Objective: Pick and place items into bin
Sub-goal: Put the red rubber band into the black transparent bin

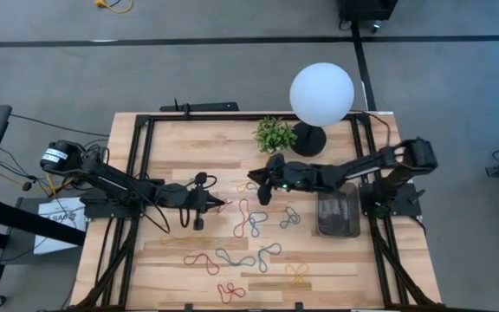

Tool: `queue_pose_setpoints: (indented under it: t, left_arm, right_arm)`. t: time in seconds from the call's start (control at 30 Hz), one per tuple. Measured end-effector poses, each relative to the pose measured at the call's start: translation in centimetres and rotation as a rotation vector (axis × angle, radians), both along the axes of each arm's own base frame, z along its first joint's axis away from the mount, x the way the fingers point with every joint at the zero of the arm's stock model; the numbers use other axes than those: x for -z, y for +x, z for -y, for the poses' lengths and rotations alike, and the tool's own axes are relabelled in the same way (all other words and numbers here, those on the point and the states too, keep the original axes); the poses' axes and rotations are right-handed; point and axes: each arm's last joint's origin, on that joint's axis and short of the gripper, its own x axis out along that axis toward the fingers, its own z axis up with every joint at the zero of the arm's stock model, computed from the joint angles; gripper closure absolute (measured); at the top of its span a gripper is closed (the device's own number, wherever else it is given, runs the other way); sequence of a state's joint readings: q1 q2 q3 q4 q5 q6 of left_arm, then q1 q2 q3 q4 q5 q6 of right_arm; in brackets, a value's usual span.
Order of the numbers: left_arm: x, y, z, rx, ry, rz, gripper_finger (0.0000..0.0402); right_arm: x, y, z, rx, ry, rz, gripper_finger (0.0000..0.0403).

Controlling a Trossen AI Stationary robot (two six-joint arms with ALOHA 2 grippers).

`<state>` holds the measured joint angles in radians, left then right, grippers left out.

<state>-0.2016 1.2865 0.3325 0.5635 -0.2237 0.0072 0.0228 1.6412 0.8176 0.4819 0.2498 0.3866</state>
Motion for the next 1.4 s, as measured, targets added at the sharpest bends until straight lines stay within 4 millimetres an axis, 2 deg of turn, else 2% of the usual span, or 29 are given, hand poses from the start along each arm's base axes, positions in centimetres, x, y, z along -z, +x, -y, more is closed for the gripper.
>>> queue_pose_setpoints:
  t: [0.07,0.2,0.33,0.6,0.77,1.03,1.27,1.4]
  left_arm:
    - [0.3,-0.1,0.0,-0.005,-0.006,-0.027,0.0401]
    - [0.5,-0.2,-0.1,-0.042,-0.014,-0.057,0.0401]
    - [0.5,-0.2,-0.2,-0.081,-0.011,-0.045,0.0401]
    - [0.2,-0.1,-0.2,-0.084,0.0,-0.015,0.0401]
    - [0.1,-0.1,-0.2,-0.07,0.034,-0.006,0.0401]
    - [-0.3,0.1,-0.2,-0.062,0.046,0.031,0.0401]
    - [-0.6,0.2,-0.1,-0.051,0.042,0.06,0.0401]
    - [-1.0,0.3,0.2,0.033,0.002,0.107,0.0401]
  right_arm:
    - [0.1,0.7,0.7,-0.057,0.035,-0.027,0.0355]
    - [-1.0,1.7,1.5,-0.187,0.063,-0.032,0.0355]
    - [-1.3,2.6,0.6,-0.28,-0.025,-0.022,0.0355]
    - [1.9,4.6,-1.9,-0.364,-0.162,-0.127,0.0355]
    - [1.4,5.9,-1.9,-0.36,-0.155,-0.118,0.0355]
    - [1.3,6.0,-3.2,-0.425,-0.153,-0.19,0.0355]
    - [1.4,6.0,-3.1,-0.434,-0.176,-0.201,0.0346]
    - [1.4,6.0,-2.9,-0.425,-0.177,-0.199,0.0335]
